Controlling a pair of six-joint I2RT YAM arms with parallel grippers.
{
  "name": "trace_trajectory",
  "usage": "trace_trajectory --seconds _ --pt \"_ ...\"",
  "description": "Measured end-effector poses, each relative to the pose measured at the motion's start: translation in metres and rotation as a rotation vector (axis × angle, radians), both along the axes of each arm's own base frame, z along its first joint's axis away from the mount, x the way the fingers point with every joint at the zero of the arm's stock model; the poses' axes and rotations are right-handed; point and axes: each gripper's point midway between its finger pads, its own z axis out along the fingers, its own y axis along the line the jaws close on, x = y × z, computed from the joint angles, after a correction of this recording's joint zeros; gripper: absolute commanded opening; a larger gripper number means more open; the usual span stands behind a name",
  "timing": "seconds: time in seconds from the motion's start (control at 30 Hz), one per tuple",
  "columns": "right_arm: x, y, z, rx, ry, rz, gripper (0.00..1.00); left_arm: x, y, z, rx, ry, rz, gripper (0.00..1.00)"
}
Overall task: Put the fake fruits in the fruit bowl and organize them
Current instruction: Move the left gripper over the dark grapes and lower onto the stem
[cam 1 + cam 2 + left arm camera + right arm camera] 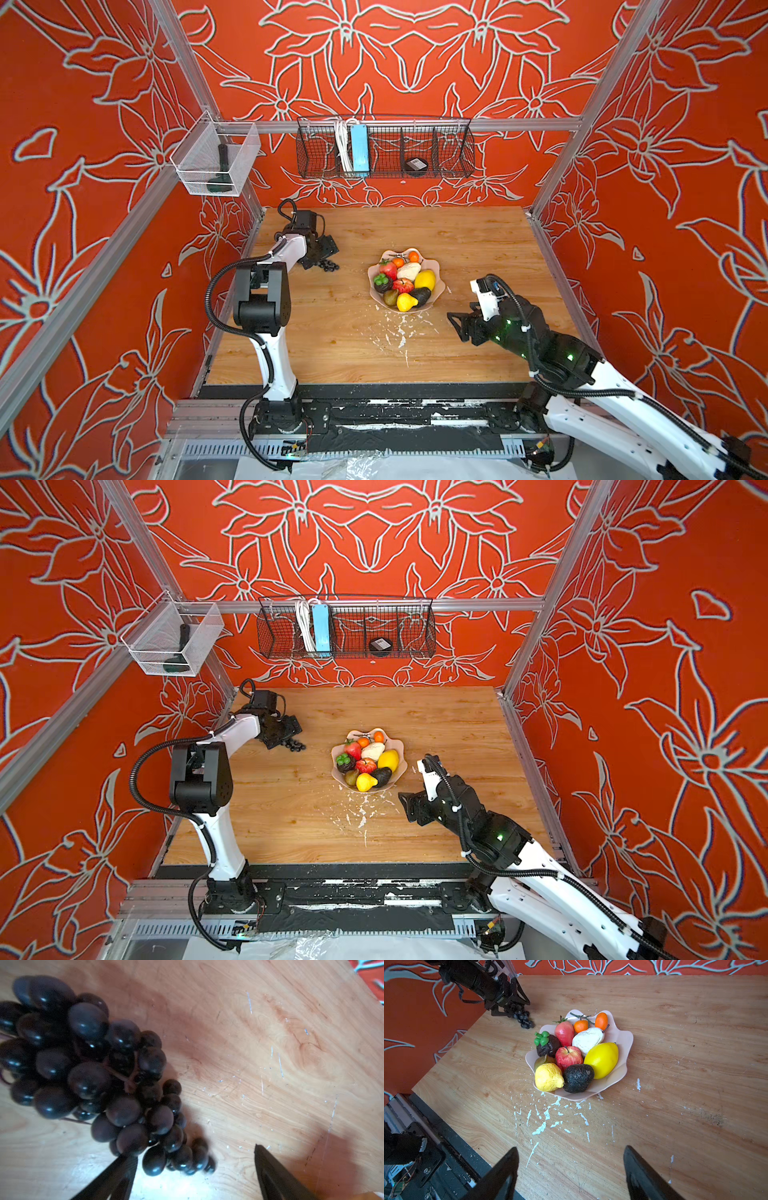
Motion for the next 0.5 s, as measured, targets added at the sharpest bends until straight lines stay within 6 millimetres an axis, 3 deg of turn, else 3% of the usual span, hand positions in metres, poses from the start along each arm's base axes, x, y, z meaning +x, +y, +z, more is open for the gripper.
trace_trajectory --seconds 0.17,0.3,0.4,0.5 --pt "-0.001 -0.001 -0.005 -0.007 0.008 0.0 0.8 -0.019 0.017 0.005 0.001 -0.004 0.06 0.74" --pt "-0.001 -0.001 -0.006 -0.011 0.012 0.001 0.8 -0.041 0.057 0.016 -0.017 -0.03 0.188 0.66" --pt "-0.002 -0.001 -0.006 -0.01 0.013 0.002 0.8 -0.045 0.088 0.019 -0.017 -0.048 0.266 0.62" --pt "-0.002 -0.001 -0.006 -0.01 0.013 0.003 0.8 -0.046 0.098 0.016 -0.015 -0.042 0.294 0.57"
